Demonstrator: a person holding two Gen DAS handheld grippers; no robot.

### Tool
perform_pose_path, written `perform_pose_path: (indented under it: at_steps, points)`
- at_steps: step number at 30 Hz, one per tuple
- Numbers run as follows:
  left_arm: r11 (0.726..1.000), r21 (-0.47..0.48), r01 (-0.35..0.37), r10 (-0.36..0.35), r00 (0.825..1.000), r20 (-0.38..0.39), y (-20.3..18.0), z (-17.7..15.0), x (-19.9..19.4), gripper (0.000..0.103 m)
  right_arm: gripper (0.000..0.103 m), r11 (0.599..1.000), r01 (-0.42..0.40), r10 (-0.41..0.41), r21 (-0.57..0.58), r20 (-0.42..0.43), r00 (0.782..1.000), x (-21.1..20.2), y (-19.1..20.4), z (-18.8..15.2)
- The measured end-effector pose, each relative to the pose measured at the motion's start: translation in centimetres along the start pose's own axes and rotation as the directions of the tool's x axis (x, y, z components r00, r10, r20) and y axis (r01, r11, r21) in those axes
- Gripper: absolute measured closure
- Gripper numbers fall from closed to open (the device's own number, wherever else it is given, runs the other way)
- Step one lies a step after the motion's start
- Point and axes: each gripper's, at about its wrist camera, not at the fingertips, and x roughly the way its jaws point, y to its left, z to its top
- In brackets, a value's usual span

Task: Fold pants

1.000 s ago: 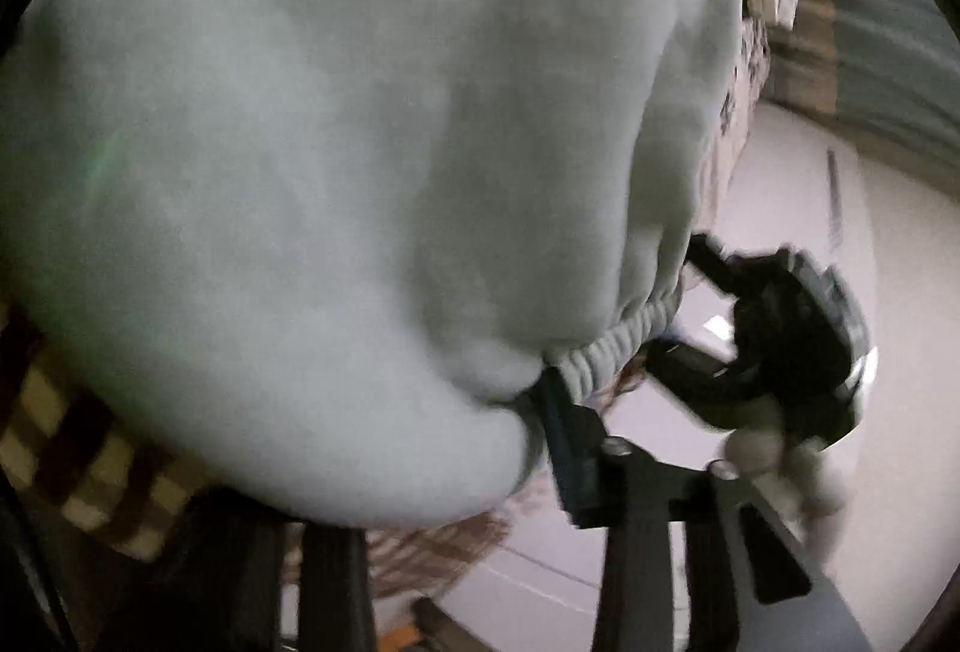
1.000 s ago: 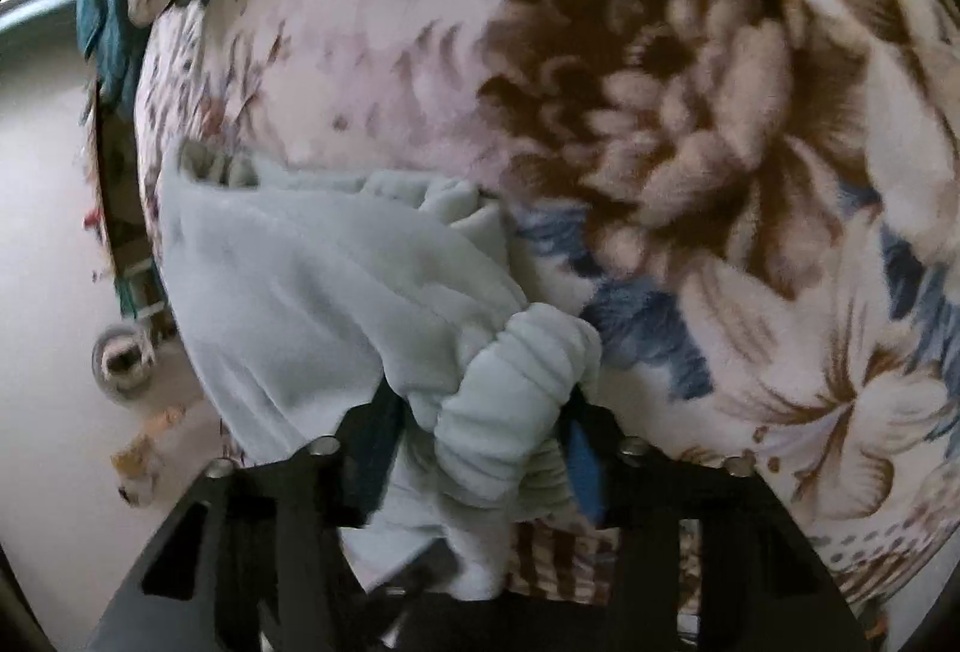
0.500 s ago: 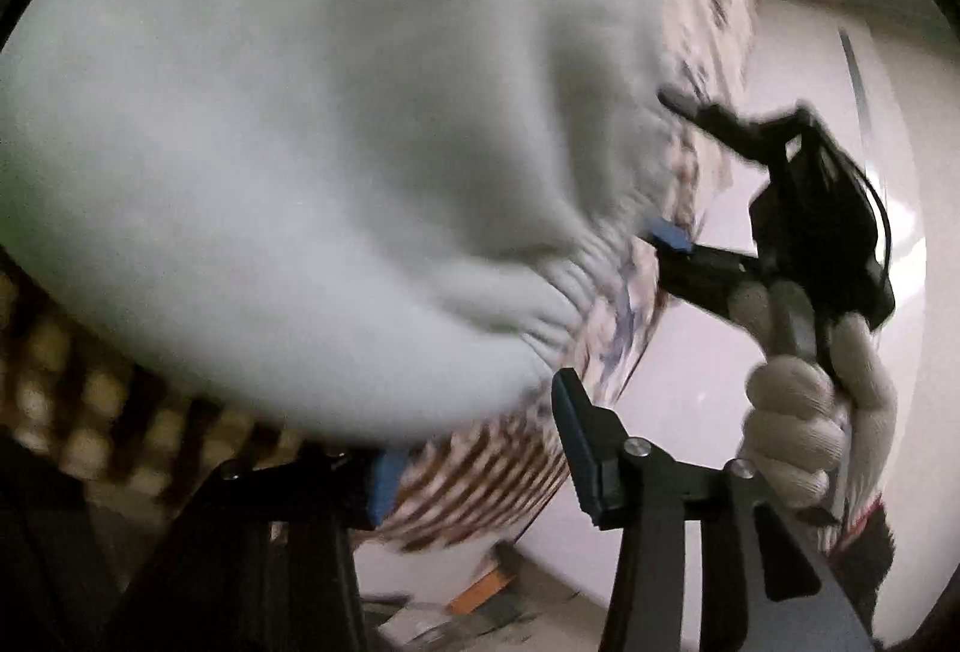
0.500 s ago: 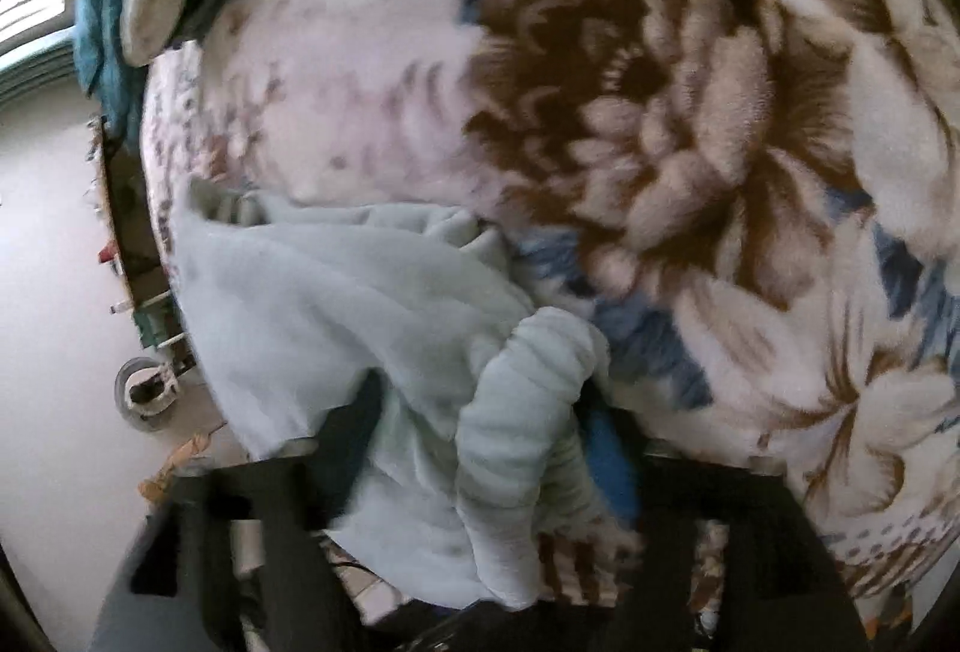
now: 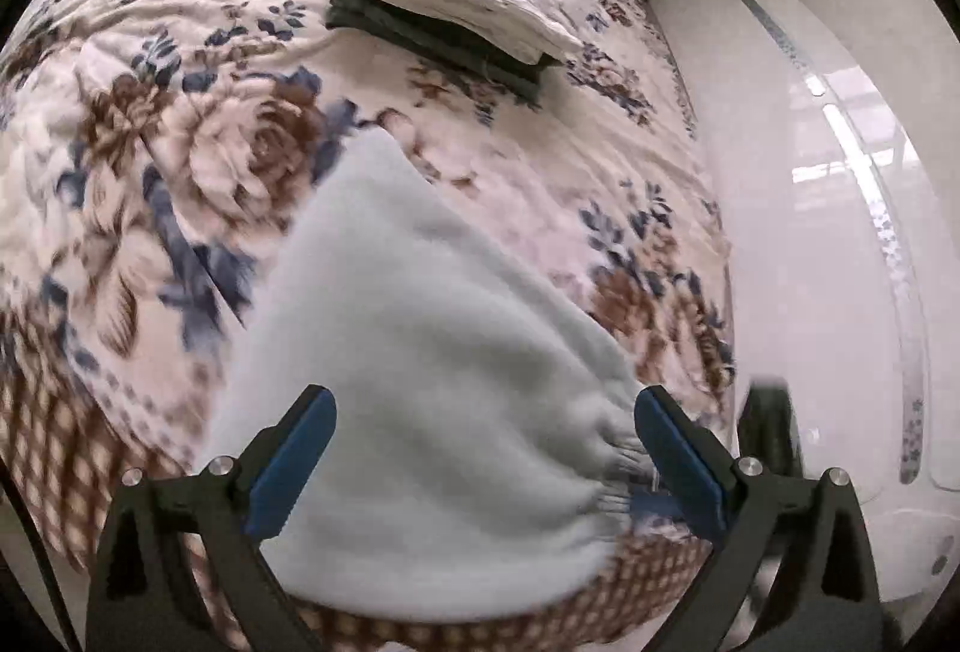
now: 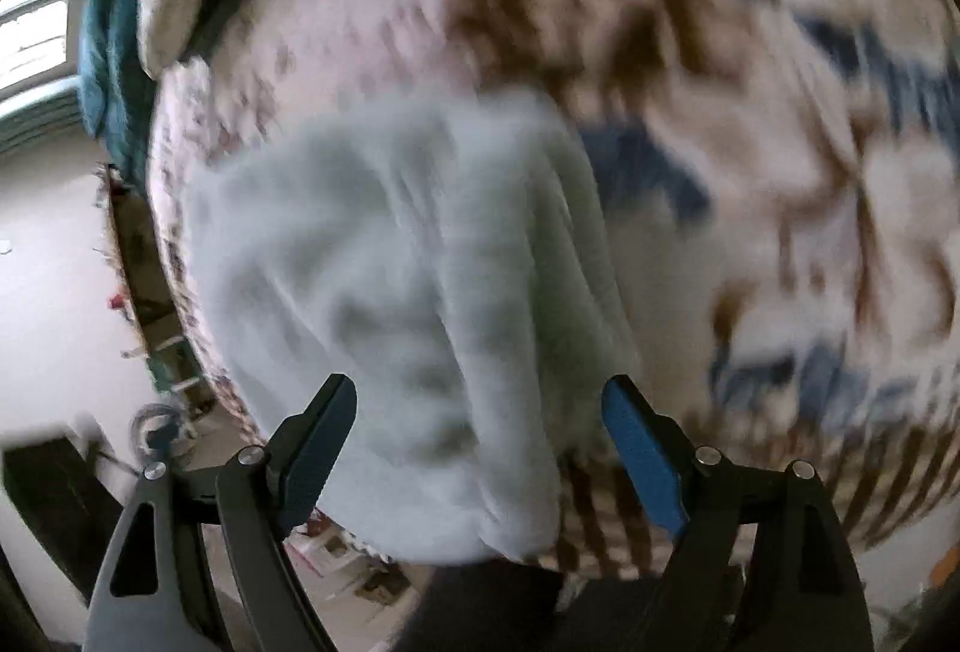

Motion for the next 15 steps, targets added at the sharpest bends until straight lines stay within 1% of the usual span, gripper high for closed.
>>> perform_pose_path:
  at_steps: [1,2,3,5,6,7,8,9,10,11,12,13,14,15]
  points:
    - [0.999,0.025,-0.028,0.028,1.0,-0.012,1.1,0.9,0.6,0.001,0.017,0.998,0.056,-0.056,-0.007,0.001,0.998,0.8,-0.4,-0.9]
    - [0.998,0.041,-0.046,0.047,0.999,-0.022,1.2,1.3,1.7,0.001,0.016,0.986,0.165,-0.165,-0.004,0.009,0.986,1.8,-1.1,-2.1]
    - [0.997,0.059,-0.054,0.056,0.998,-0.04,2.3,1.9,2.1,0.001,0.016,0.982,0.188,-0.189,0.021,0.015,0.982,2.3,-1.8,-2.7]
    - [0.998,0.06,-0.009,0.014,0.996,-0.086,4.8,3.4,2.7,0.001,0.016,0.987,0.099,-0.104,0.123,0.034,0.994,2.5,-3.0,-3.5]
    - [0.999,0.052,0.009,-0.004,0.995,-0.103,5.6,3.8,2.9,0.001,0.015,0.987,0.039,-0.052,0.158,0.076,0.996,2.0,-3.1,-3.8]
    - [0.998,0.039,0.043,-0.038,0.992,-0.122,6.5,4.0,3.1,0.001,0.015,0.987,-0.002,-0.018,0.158,0.124,0.992,1.2,-2.9,-4.0]
    - [0.995,0.014,0.102,-0.099,0.984,-0.149,7.8,4.7,3.9,0.001,0.014,0.989,-0.03,0.004,0.143,0.176,0.984,0.3,-2.6,-4.1]
    - [0.992,0.002,0.129,-0.127,0.978,-0.167,8.2,4.6,4.0,0.001,0.011,0.992,-0.053,0.024,0.113,0.243,0.97,-0.5,-2.2,-4.0]
    - [0.989,-0.002,0.147,-0.144,0.972,-0.187,8.6,4.6,4.3,0.001,0.01,0.993,-0.067,0.037,0.098,0.28,0.959,-0.9,-2.2,-3.9]
    - [0.988,0.005,0.154,-0.15,0.966,-0.211,9.0,4.6,5.0,0.001,0.01,0.992,-0.096,0.066,0.076,0.326,0.943,-1.1,-2.3,-3.7]
    - [0.987,0.011,0.158,-0.15,0.958,-0.245,9.6,4.6,6.4,0.001,0.009,0.989,-0.142,0.115,0.051,0.353,0.929,-0.9,-2.6,-3.3]
    - [0.986,0.006,0.164,-0.157,0.953,-0.259,9.7,4.2,6.6,0.001,0.008,0.983,-0.18,0.155,0.04,0.356,0.922,-0.3,-3.0,-2.7]
    - [0.982,-0.01,0.189,-0.185,0.942,-0.281,10.1,4.0,7.5,0.001,0.006,0.978,-0.202,0.176,0.043,0.343,0.923,0.5,-3.6,-1.9]
    - [0.972,-0.04,0.233,-0.233,0.922,-0.31,10.5,3.6,8.5,0.001,0.004,0.969,-0.243,0.219,0.039,0.316,0.923,1.7,-4.1,-1.1]
